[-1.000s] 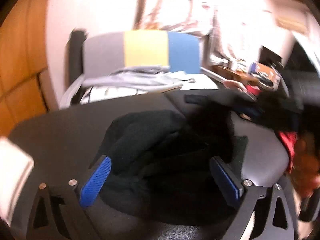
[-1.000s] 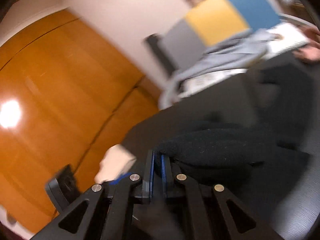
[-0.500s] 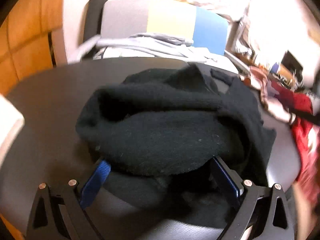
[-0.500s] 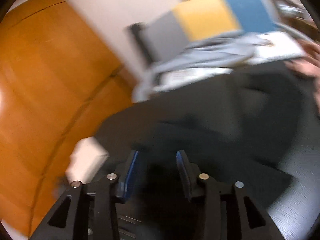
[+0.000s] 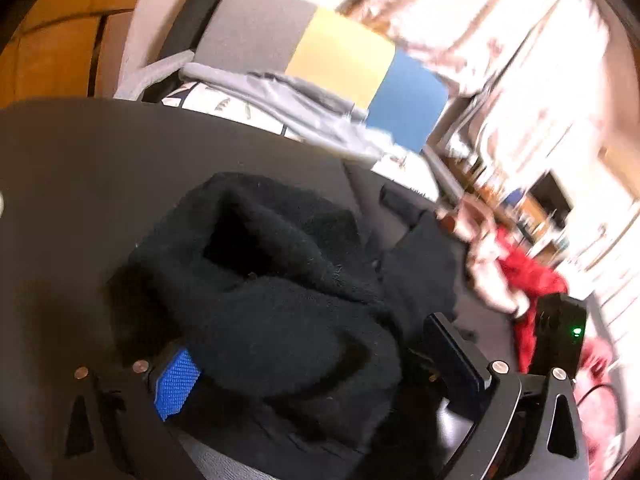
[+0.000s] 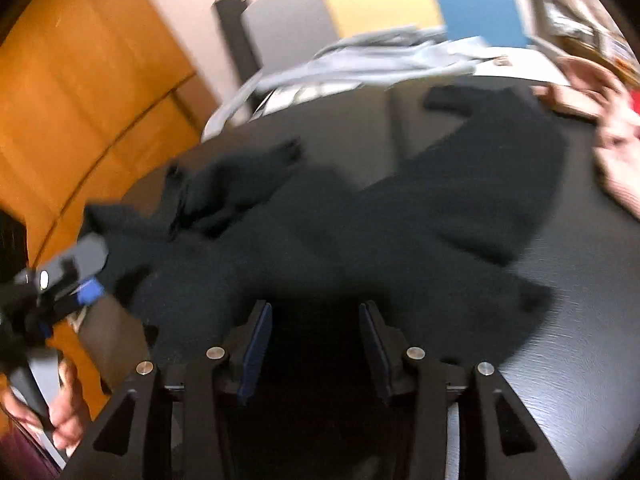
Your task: Fold clothes
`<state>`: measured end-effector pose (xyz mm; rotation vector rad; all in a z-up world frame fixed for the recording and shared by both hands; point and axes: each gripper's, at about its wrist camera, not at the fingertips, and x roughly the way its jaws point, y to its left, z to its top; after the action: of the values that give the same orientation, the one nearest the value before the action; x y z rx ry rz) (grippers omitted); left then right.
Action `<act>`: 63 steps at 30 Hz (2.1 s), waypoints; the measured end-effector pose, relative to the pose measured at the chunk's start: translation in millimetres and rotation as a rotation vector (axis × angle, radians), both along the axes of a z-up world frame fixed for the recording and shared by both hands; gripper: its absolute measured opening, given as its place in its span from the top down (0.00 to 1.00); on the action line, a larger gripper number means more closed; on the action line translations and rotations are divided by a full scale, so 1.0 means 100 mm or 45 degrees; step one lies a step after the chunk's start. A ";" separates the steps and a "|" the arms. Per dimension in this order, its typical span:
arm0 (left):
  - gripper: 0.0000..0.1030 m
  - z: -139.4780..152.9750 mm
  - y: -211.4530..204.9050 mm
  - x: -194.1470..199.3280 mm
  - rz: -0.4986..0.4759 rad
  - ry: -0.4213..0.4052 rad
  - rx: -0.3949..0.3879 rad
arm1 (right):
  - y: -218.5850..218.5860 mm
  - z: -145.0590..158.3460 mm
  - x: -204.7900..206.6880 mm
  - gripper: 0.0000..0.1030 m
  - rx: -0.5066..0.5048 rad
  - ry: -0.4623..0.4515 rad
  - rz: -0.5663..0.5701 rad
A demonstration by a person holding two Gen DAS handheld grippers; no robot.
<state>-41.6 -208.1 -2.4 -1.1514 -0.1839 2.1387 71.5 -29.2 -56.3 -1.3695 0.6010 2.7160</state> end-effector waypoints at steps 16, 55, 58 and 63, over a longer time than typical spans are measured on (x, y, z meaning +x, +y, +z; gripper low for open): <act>0.91 0.42 -0.76 -0.36 0.300 0.083 0.040 | 0.63 0.73 0.59 0.93 0.033 0.338 -0.400; 0.12 0.12 0.46 0.86 -0.474 0.544 -0.511 | 1.26 -0.22 1.61 0.70 -0.408 0.128 -0.646; 0.12 0.07 0.86 1.00 -0.700 0.577 -0.533 | 1.28 -0.24 1.62 0.70 -0.427 0.136 -0.631; 0.12 -0.02 1.28 0.91 -0.930 0.628 -0.619 | 1.34 -0.30 1.67 0.70 -0.502 0.179 -0.640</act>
<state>49.7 -80.3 -4.3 -0.7223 0.8851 1.7427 238.3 104.6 -86.2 -0.9084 1.3415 2.3659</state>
